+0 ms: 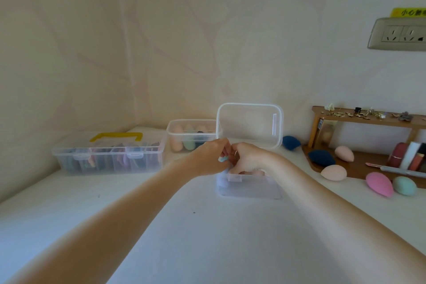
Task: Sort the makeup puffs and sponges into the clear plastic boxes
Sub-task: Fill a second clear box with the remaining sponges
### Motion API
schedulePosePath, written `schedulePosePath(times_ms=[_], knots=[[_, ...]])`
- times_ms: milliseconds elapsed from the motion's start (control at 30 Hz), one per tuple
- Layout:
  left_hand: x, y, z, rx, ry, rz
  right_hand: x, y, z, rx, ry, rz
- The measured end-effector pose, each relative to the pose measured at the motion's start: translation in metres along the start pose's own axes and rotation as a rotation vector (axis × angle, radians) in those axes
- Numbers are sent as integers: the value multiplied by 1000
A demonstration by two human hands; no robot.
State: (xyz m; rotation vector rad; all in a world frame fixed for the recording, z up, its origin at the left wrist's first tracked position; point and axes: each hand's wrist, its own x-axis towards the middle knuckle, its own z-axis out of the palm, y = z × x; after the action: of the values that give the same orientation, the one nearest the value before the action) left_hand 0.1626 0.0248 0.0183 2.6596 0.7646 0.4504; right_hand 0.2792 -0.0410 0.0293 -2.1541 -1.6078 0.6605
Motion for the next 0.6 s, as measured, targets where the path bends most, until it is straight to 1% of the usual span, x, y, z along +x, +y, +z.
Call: schedulePosePath(times_ms=[133, 200, 333, 433, 500, 567, 600], knots=[[7, 9, -4, 36, -104, -29, -5, 2, -1, -32, 18, -30], [10, 15, -6, 68, -128, -47, -6, 5, -3, -18, 9, -22], [10, 22, -5, 179, -100, -43, -10, 13, -20, 169, -6, -16], [11, 26, -2, 274, -107, -24, -16, 21, -35, 298, 90, -20], [12, 29, 2, 351, -121, -26, -21, 25, -40, 308, 176, -21], [14, 30, 6, 408, -132, -44, -28, 30, -45, 281, 312, -23], [14, 31, 8, 434, -129, -44, -31, 35, -48, 227, 412, -19]])
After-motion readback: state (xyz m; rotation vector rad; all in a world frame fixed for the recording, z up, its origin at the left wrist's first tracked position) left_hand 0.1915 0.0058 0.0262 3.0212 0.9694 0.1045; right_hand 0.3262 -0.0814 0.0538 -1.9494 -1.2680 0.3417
